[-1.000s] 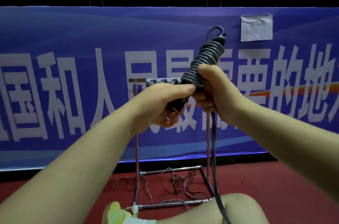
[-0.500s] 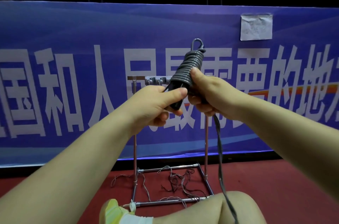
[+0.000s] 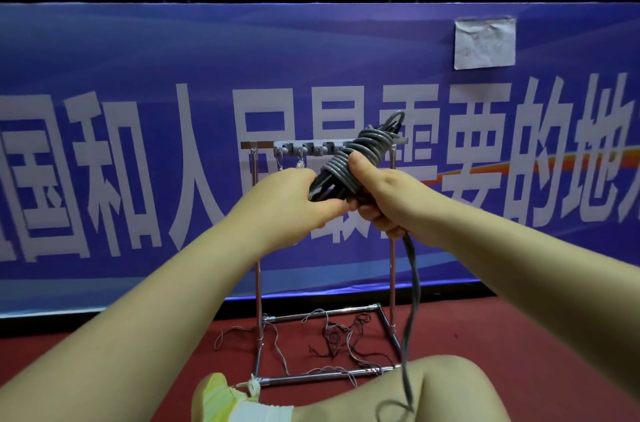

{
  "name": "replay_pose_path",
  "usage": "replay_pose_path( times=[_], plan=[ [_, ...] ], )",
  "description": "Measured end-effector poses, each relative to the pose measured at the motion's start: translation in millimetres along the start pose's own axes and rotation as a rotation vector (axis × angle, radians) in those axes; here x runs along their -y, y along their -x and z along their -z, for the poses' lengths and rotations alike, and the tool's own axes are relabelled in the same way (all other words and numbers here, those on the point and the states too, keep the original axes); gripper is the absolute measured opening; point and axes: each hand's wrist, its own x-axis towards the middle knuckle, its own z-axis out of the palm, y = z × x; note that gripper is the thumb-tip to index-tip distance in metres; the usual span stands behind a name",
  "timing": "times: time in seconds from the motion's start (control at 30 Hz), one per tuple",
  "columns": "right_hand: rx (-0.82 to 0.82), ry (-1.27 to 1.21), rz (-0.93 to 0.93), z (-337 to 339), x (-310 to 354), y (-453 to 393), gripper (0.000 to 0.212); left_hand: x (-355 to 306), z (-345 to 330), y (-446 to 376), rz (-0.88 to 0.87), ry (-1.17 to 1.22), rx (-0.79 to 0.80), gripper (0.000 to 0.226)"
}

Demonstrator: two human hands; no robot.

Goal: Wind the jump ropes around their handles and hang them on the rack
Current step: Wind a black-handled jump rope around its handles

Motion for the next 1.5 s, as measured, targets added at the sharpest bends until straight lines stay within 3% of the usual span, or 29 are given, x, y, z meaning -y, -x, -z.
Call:
replay_pose_path(
  times=[0.07, 0.2, 0.37, 0.63, 0.87, 1.0, 1.1, 1.2, 1.37, 1.5],
  plan=[
    [-0.014, 0.002, 0.006, -0.8, -1.2, 1.4, 0.061, 1.6, 0.8, 2.8, 0.069, 0.325, 0.181, 0.025],
    [-0.014, -0.051, 0.076, -1.0, -1.1, 7.3, 0.055, 14.5, -2.8, 7.6, 0.209, 0.953, 0.558, 0.075],
    [-0.005, 0.027, 0.108, 1.0, 4.8, 6.3, 0.056, 9.2, -14.9, 6.7, 0.287, 1.209, 0.549, 0.074],
    [0.104, 0.288, -0.051, 4.1, -6.5, -0.9, 0.072, 10.3, -21.1, 1.0, 0.374, 0.671, 0.365, 0.069],
    [0.180, 0.002, -0.140, 1.4, -11.0, -14.8, 0.079, 6.1, -22.0, -4.8, 0.344, 0.454, 0.185, 0.061],
    [0.242, -0.171, -0.163, 5.0, -8.9, -17.8, 0.071, 7.6, -19.2, -9.5, 0.269, 0.301, 0.101, 0.054],
    [0.241, -0.155, -0.162, 9.2, -1.1, -19.7, 0.064, 13.7, -15.5, -11.8, 0.201, 0.153, 0.013, 0.062],
    [0.228, -0.102, -0.168, 9.1, 10.3, -19.9, 0.062, 16.6, -11.8, -10.8, 0.178, 0.133, -0.025, 0.063],
    [0.139, 0.089, -0.183, 3.0, 15.6, -19.3, 0.061, 28.6, -5.6, -9.4, 0.182, 0.095, -0.095, 0.044],
    [0.090, 0.052, -0.124, -3.4, 10.6, -18.4, 0.053, 32.9, -4.9, -6.6, 0.178, 0.080, -0.101, 0.036]
  ],
)
